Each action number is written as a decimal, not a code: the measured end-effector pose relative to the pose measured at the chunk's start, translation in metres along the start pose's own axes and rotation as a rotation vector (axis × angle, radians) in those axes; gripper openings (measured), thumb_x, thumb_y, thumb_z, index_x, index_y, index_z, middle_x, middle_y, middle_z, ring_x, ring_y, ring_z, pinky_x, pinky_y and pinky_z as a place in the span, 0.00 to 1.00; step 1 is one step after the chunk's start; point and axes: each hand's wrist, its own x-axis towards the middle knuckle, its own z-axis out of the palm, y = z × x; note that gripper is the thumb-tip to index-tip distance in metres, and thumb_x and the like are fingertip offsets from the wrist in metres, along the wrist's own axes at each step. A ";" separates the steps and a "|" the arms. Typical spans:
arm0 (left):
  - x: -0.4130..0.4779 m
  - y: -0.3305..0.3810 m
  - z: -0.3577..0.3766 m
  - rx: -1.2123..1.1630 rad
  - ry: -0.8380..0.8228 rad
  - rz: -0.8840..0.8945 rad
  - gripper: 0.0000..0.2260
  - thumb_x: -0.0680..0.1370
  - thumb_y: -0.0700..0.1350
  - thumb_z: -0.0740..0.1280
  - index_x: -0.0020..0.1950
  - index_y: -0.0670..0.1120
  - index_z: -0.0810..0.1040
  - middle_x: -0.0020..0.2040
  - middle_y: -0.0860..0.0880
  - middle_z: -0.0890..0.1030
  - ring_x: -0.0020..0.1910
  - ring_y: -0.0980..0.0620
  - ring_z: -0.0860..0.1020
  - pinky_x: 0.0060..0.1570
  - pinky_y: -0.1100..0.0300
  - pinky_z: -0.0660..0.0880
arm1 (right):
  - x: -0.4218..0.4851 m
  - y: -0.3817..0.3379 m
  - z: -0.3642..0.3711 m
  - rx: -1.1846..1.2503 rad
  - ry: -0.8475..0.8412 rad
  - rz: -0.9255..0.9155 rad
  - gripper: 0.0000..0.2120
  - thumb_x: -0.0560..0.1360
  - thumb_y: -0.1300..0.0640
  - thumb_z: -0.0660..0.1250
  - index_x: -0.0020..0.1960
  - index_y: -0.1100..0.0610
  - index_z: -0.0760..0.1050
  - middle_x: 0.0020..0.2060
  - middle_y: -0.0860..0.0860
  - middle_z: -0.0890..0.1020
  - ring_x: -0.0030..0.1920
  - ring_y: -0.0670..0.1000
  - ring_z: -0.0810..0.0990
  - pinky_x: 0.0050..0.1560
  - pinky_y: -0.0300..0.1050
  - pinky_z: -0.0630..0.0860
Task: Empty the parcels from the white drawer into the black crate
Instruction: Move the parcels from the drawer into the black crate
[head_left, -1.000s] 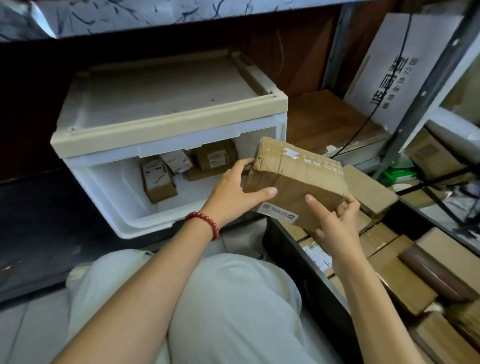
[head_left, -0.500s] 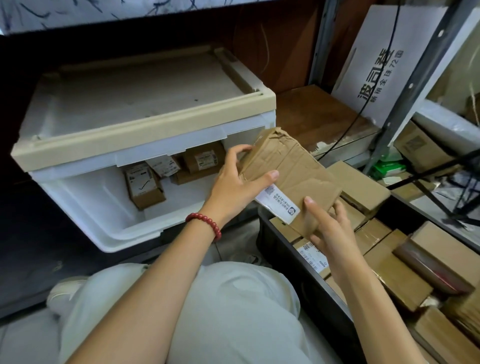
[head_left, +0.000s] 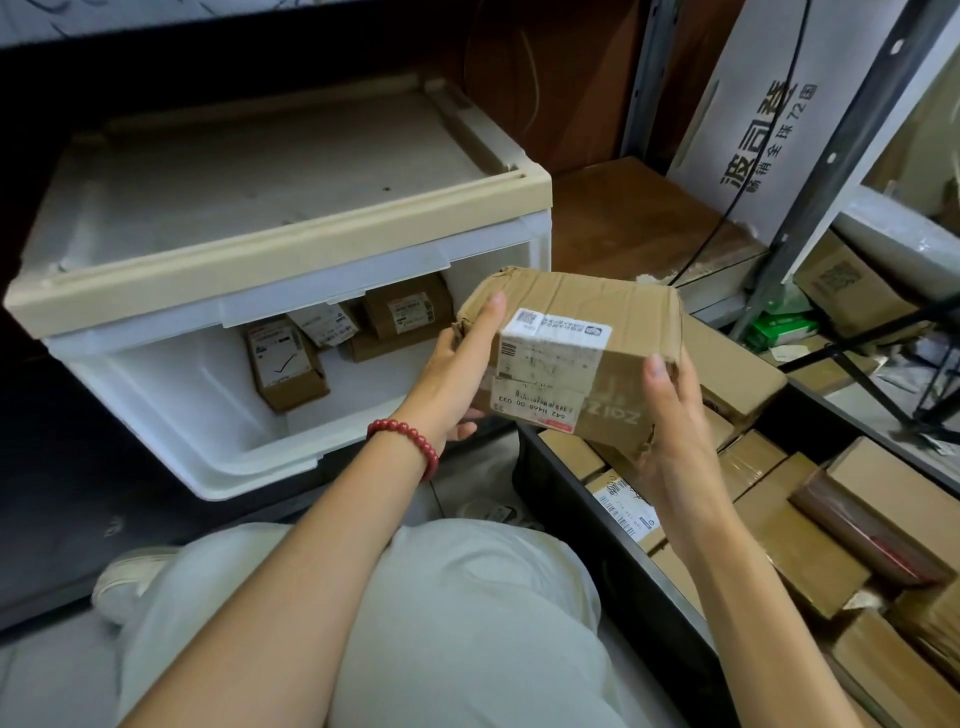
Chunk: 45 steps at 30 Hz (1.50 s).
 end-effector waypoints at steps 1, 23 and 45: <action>0.001 0.000 0.001 -0.006 -0.007 -0.015 0.34 0.71 0.75 0.50 0.70 0.57 0.65 0.57 0.50 0.79 0.55 0.46 0.76 0.45 0.55 0.73 | 0.001 0.000 -0.001 -0.023 0.001 -0.014 0.43 0.59 0.23 0.68 0.71 0.30 0.60 0.71 0.49 0.68 0.68 0.51 0.71 0.66 0.60 0.72; 0.011 0.002 0.005 -0.132 -0.037 0.200 0.34 0.66 0.71 0.66 0.64 0.52 0.68 0.56 0.57 0.73 0.55 0.59 0.74 0.54 0.58 0.74 | 0.004 0.010 -0.014 0.036 0.202 0.076 0.24 0.65 0.37 0.67 0.52 0.53 0.70 0.43 0.43 0.81 0.46 0.42 0.82 0.45 0.40 0.78; 0.009 0.033 0.066 0.491 -0.270 0.434 0.28 0.76 0.58 0.66 0.73 0.58 0.60 0.64 0.57 0.69 0.62 0.55 0.70 0.56 0.56 0.75 | -0.006 0.007 -0.076 0.289 0.454 0.126 0.45 0.63 0.33 0.71 0.74 0.46 0.60 0.64 0.50 0.75 0.61 0.52 0.77 0.63 0.60 0.73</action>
